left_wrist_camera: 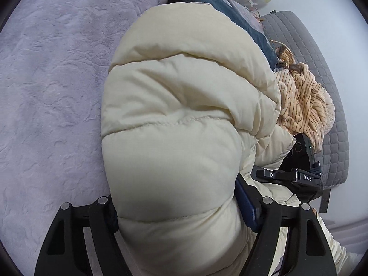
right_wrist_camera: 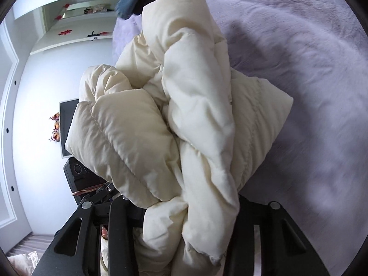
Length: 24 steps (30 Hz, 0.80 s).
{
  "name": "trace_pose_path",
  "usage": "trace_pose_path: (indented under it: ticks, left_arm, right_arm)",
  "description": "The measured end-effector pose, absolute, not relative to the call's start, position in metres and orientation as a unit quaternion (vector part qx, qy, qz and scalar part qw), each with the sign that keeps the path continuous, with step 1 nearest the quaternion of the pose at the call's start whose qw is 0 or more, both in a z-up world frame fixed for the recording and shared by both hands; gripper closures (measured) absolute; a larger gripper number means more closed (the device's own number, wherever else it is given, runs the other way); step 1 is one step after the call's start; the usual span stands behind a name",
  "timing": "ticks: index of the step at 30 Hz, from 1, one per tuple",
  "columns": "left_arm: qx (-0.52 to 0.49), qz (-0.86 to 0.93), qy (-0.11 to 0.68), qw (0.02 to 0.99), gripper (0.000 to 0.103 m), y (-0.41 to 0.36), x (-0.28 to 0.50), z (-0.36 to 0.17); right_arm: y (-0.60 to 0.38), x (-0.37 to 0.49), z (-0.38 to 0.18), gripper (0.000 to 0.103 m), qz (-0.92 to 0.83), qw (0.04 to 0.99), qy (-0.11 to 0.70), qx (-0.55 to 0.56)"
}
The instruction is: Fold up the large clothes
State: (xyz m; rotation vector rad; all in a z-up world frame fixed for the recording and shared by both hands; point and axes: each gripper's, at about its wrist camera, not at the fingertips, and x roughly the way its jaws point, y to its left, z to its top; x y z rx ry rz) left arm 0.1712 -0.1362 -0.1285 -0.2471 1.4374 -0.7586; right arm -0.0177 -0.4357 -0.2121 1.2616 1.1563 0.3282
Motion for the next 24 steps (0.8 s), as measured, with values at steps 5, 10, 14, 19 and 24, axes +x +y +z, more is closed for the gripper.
trace_pose_path:
  ticks: [5, 10, 14, 19, 24]
  left_arm:
    - [-0.109, -0.324, 0.645, 0.683, 0.024, -0.073, 0.148, -0.112]
    - [-0.101, -0.29, 0.66, 0.686, 0.022, -0.003, 0.12, -0.126]
    - [-0.081, -0.244, 0.684, 0.683, 0.02, 0.029, 0.106, -0.167]
    - [-0.032, -0.242, 0.664, 0.707, 0.02, 0.029, 0.1, -0.142]
    - [-0.013, -0.281, 0.586, 0.76, 0.02, 0.031, 0.11, -0.074]
  right_arm:
    - [-0.375, -0.024, -0.2, 0.059, 0.158, 0.645, 0.515, 0.542]
    - [-0.302, -0.033, -0.225, 0.059, 0.162, 0.622, 0.529, 0.554]
    - [-0.258, -0.027, -0.26, 0.057, 0.145, 0.622, 0.555, 0.533]
    - [-0.253, -0.027, -0.279, 0.047, 0.126, 0.624, 0.558, 0.532]
    - [-0.251, -0.021, -0.25, 0.041, 0.107, 0.64, 0.578, 0.495]
